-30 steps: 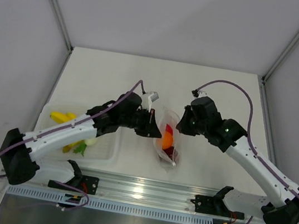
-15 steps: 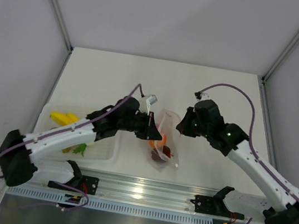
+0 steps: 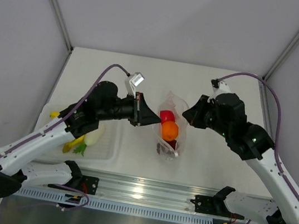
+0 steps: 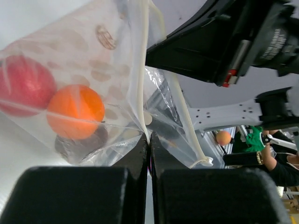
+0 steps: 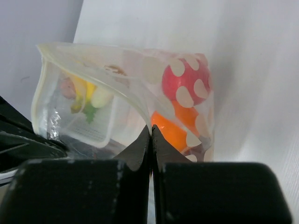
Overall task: Place the food in the zip-top bag and seal the zipper
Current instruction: Adjust the zipper food storage bag at the center of the board.
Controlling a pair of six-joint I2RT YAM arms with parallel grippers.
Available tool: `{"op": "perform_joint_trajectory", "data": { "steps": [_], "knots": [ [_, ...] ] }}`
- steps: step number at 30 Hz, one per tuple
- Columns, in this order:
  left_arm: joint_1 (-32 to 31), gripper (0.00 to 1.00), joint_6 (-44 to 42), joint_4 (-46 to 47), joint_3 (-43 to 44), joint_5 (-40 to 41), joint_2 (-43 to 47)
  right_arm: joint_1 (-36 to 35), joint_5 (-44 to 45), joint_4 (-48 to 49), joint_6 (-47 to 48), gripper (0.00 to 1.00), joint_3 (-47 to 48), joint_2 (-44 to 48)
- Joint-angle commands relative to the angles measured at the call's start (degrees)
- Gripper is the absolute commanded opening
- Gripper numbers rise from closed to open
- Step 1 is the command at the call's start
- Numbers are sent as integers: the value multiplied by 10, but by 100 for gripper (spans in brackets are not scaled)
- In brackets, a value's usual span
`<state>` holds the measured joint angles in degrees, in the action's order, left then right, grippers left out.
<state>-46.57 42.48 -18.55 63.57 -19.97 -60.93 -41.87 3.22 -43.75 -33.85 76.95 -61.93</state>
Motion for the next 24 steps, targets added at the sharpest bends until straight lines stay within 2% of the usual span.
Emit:
{"op": "perform_joint_trajectory", "data": {
  "steps": [1, 5, 9, 12, 17, 20, 24],
  "knots": [
    [-3, 1, -2, -3, -15, -10, 0, 0, -16, 1, -8, 0, -24, 15],
    [0, 1, 1, 41, -100, -3, -53, 3, -1, 33, -4, 0, -94, -7],
    [2, 1, 1, 67, -123, -14, -117, 8, 16, 56, 3, 0, -140, -46],
    [2, 1, 2, 68, -83, -18, -119, 9, 13, 46, 11, 0, -123, -56],
    [-5, 0, -13, 5, 11, -3, -68, 9, 16, -5, 21, 0, -19, -26],
    [-6, 1, -12, -4, 25, -3, -36, 10, 10, -26, 19, 0, 21, -7],
    [-6, 0, -6, 3, -6, -6, -27, 9, -4, -9, 8, 0, -9, 10]
  ]
}}
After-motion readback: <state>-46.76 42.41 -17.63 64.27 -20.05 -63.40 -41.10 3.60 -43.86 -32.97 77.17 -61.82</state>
